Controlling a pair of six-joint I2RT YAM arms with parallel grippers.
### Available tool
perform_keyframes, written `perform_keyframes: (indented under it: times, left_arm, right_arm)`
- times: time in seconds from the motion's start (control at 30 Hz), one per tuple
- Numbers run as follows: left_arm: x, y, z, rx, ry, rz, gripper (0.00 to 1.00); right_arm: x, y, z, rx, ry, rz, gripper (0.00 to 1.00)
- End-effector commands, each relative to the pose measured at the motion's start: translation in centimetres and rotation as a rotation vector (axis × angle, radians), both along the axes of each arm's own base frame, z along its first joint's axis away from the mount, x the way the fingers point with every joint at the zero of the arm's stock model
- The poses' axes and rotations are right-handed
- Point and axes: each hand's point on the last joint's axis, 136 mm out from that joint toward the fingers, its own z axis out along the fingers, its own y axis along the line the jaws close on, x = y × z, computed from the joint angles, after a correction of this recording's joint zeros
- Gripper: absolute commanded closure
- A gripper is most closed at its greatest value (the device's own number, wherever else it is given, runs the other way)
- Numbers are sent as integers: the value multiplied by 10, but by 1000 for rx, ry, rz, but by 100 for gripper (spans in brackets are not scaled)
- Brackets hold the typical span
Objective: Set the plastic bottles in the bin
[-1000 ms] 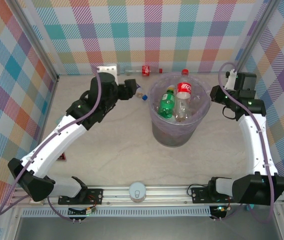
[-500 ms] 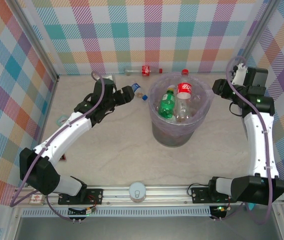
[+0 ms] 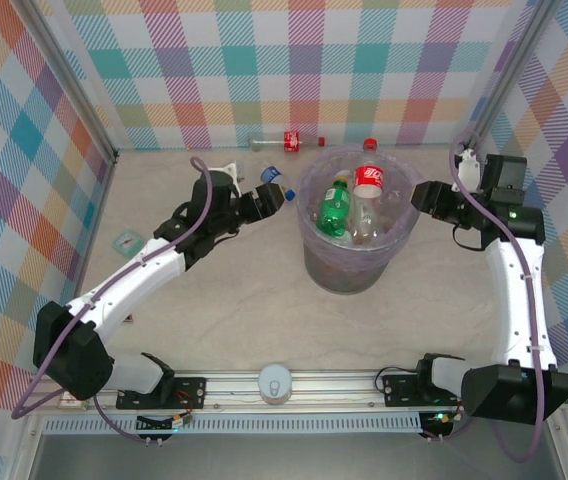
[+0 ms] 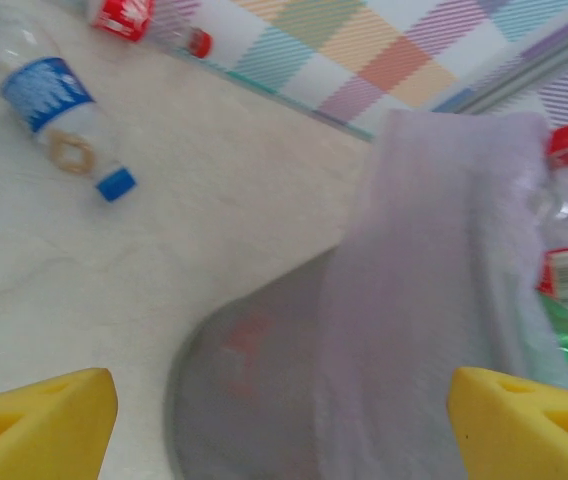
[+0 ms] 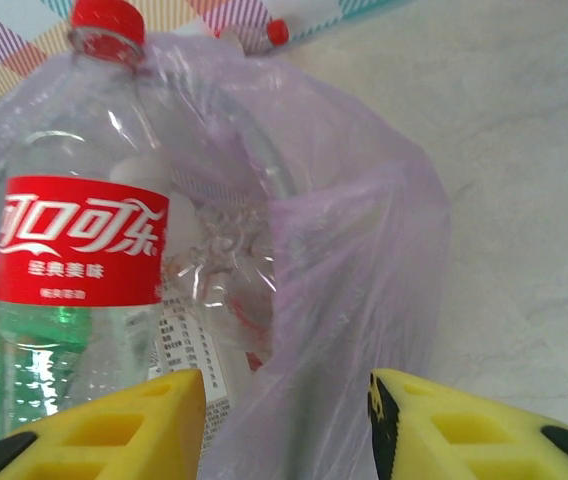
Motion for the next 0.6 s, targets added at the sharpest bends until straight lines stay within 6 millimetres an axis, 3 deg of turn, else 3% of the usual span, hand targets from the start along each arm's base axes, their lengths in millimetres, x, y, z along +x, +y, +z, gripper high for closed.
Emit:
perform_keyframes:
  times: [0.0, 0.33, 0.57]
  left_arm:
    - [-2, -15, 18, -98, -40, -43, 14]
    - [5, -59, 8, -102, -21, -128, 15]
    - [12, -88, 3, -129, -14, -174, 16]
  right_arm:
    - [-3, 8, -6, 43, 24, 32, 55]
    - [6, 1, -27, 21, 62, 0, 64]
    - [11, -12, -24, -34, 44, -58, 70]
